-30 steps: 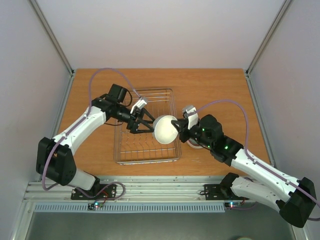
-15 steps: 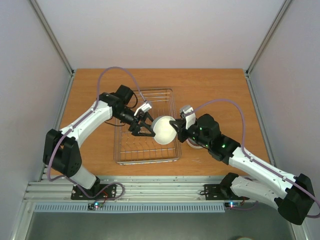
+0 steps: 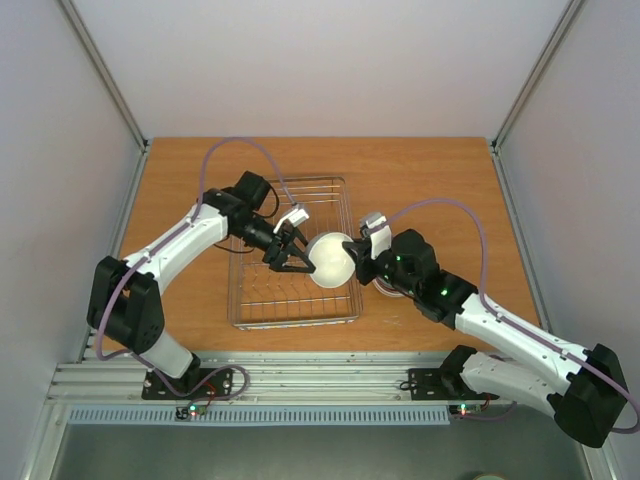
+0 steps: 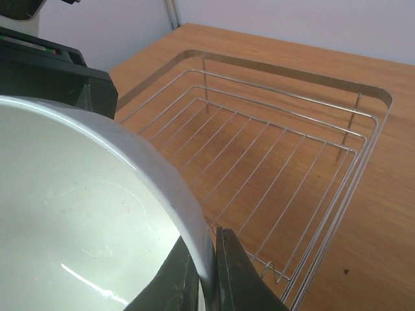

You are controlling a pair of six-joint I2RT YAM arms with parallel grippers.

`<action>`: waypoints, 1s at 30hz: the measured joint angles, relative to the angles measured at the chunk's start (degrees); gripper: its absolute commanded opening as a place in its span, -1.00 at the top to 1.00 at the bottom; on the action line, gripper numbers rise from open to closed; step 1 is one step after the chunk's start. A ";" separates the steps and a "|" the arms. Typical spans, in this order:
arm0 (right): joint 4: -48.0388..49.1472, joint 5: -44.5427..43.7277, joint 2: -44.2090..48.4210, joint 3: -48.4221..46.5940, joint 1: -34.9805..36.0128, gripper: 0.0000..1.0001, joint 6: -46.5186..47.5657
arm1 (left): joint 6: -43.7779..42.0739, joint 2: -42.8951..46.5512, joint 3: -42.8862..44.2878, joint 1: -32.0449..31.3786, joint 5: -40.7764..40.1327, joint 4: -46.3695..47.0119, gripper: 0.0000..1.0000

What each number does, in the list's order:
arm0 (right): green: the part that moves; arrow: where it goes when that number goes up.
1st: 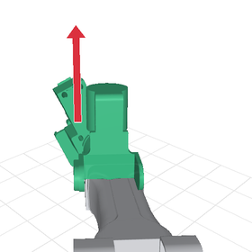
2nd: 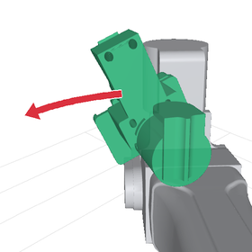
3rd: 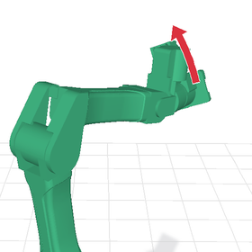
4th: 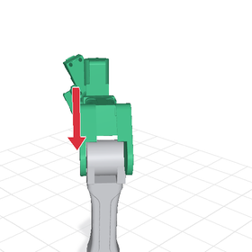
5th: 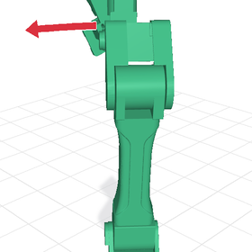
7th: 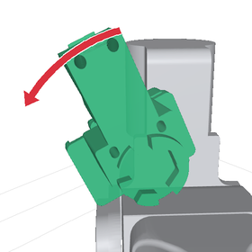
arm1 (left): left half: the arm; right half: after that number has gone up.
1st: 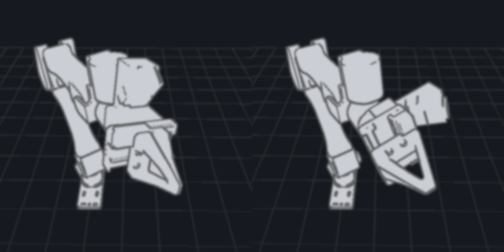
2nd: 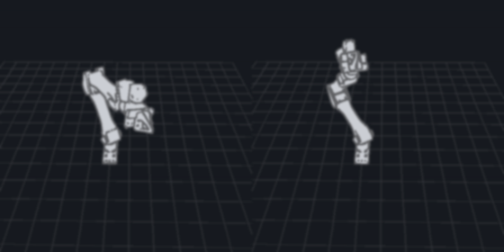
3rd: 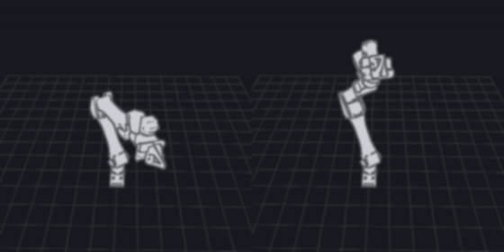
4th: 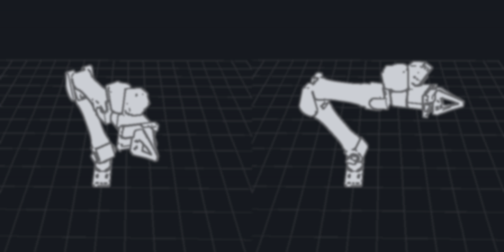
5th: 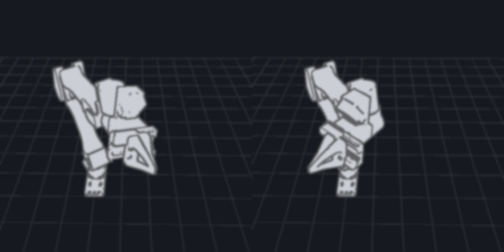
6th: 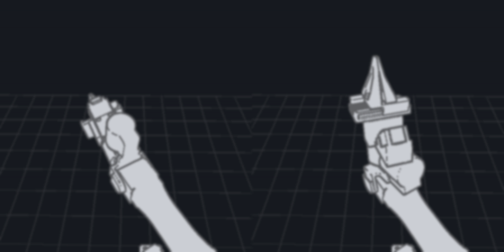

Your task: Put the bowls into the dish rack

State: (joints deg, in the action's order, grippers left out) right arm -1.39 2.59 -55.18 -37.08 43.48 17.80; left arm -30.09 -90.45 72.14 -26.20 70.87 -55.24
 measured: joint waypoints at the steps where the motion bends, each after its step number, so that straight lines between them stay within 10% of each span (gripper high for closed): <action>1: 0.04 -0.13 -0.11 0.09 0.00 0.98 -0.02 | 0.96 0.07 -0.20 -0.17 -0.42 0.76 -0.70; 5: 1.51 -0.46 -1.09 0.20 -0.04 0.98 -0.22 | 3.89 0.11 -0.39 -0.37 -1.33 3.10 -0.56; 9: 2.51 -0.98 -1.86 0.61 -0.35 0.98 0.09 | 7.30 0.11 -1.16 -0.28 -2.47 4.37 0.53; 11: 2.71 -1.27 -2.12 0.87 -0.42 0.98 0.09 | 8.50 0.11 -1.40 -0.28 -3.04 5.01 0.77; 19: 3.58 -1.25 -3.06 0.87 -0.59 0.97 0.33 | 9.35 0.11 -1.53 -0.28 -3.61 5.73 0.99; 30: 8.85 0.07 -4.48 0.35 -0.07 -0.75 -1.20 | 10.43 0.55 -2.69 -3.08 -8.63 10.23 0.99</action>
State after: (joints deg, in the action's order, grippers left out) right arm 7.46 2.66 -59.66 -36.73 43.42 16.60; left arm -19.66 -89.91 69.45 -29.28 62.24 -45.01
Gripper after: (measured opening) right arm 0.699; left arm 0.724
